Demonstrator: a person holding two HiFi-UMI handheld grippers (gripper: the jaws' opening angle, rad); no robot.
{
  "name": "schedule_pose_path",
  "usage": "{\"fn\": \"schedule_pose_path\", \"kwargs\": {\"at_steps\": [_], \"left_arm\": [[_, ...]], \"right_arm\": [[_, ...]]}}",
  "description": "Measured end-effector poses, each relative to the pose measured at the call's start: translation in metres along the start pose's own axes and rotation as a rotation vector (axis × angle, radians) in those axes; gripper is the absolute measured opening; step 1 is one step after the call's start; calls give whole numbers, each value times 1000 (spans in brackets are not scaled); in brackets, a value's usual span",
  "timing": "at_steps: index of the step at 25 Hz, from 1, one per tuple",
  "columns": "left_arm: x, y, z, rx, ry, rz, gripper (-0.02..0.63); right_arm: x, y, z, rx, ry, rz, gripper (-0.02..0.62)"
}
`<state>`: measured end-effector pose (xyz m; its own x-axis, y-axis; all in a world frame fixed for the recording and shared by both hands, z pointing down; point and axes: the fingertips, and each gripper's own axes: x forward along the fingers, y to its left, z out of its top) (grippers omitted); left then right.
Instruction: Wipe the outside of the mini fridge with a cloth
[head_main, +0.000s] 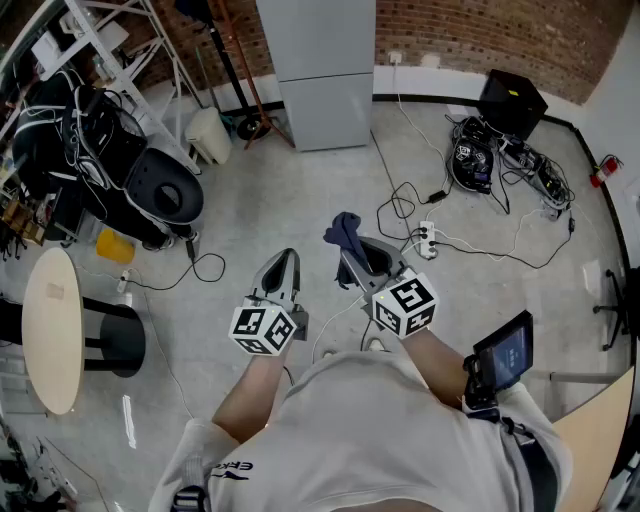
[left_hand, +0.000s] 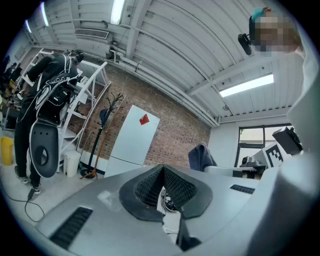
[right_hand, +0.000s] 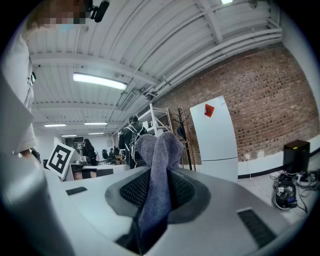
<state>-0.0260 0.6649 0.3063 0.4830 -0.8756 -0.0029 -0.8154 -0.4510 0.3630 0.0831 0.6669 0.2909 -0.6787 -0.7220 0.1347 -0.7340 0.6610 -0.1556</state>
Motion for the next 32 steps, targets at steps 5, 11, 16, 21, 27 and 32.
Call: {"fn": "schedule_pose_path", "kwargs": {"at_steps": [5,11,16,21,27,32], "left_arm": [[13,-2,0,1,10,1,3],[20,-7,-7,1,20,7,3],[33,-17,-15,1,28,19,3],[52,-28,-20,-1,29,32,3],[85,-44,-14,11,28,64,3],[93,-51,-18,17,18,104,3]], "right_arm": [[2,-12,5,2,3,3,86],[-3,-21,1,18,3,8,87],[-11,-39,-1,41,-6,8,87],[-16,-61,2,53,-13,17,87],[-14,-97,16,83,-22,57,87],[-14,-111,17,94,-25,91,86]]}}
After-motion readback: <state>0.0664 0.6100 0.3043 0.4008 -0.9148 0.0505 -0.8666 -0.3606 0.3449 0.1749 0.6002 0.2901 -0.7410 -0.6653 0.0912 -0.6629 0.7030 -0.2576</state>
